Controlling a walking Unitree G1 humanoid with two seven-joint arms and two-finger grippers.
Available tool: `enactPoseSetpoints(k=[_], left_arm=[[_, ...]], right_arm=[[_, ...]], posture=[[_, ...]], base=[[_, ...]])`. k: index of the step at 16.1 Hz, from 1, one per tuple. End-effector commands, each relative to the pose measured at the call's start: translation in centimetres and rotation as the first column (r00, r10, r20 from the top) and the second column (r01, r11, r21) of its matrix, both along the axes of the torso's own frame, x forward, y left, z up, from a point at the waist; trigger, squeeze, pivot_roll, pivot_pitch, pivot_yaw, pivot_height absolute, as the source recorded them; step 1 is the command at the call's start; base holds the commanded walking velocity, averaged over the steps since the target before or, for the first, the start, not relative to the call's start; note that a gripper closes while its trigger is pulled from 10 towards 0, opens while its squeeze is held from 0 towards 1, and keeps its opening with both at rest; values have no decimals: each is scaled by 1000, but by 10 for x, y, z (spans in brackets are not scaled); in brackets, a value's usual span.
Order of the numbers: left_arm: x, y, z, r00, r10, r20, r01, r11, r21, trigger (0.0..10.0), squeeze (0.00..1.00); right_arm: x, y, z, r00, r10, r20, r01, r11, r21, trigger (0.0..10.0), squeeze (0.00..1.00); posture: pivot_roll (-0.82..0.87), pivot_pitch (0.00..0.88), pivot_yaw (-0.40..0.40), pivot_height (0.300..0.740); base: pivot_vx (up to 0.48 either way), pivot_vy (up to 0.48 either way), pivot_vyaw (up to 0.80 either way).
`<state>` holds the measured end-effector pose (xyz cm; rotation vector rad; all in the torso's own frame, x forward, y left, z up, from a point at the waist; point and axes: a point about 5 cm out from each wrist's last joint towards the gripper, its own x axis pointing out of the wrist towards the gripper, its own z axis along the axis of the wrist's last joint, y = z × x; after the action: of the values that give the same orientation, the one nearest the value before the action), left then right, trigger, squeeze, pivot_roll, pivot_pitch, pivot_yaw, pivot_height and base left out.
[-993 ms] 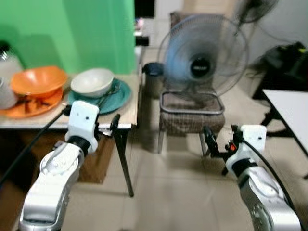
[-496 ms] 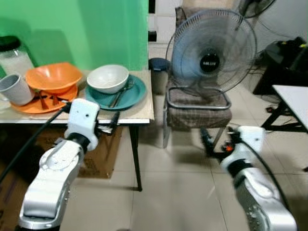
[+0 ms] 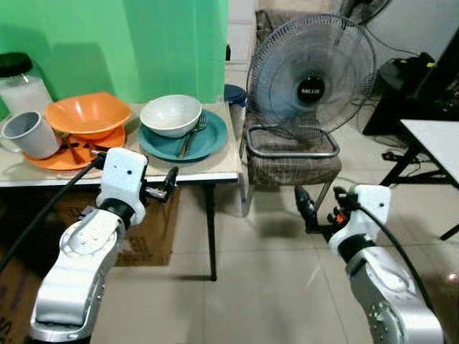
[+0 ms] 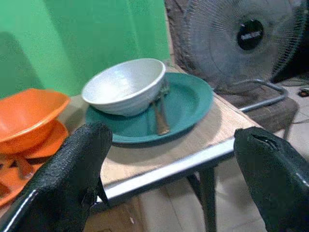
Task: Setting the table
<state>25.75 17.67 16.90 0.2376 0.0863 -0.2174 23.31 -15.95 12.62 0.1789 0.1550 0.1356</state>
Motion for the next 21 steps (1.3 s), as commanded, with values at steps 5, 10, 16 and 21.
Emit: enactPoseSetpoints(k=[5, 10, 16, 21], left_arm=[[0, 1, -1, 1000, 3, -8, -3, 1000, 10, 10000, 0], [-3, -6, -13, 998, 15, -61, -16, 1000, -6, 10000, 0], [-5, -3, -12, 998, 42, -55, -45, 998, -43, 10000, 263], [-3, 0, -6, 999, 26, -33, -26, 1000, -2, 10000, 298]], right_arm=[[0, -2, -3, 999, -27, -43, 28, 999, 30, 10000, 0], [3, -2, -3, 999, -23, -49, 26, 998, 51, 10000, 0], [2, 2, 0, 1000, 6, 0, -6, 1000, 27, 10000, 0], [6, 5, -2, 1000, 9, 8, -9, 1000, -13, 10000, 0]], posture=[[107, 0, -10, 740], [112, 0, -10, 740], [124, 0, -19, 740], [139, 0, -9, 740]], base=[[0, 299, 0], [0, 0, 0], [0, 0, 0], [323, 0, 410]])
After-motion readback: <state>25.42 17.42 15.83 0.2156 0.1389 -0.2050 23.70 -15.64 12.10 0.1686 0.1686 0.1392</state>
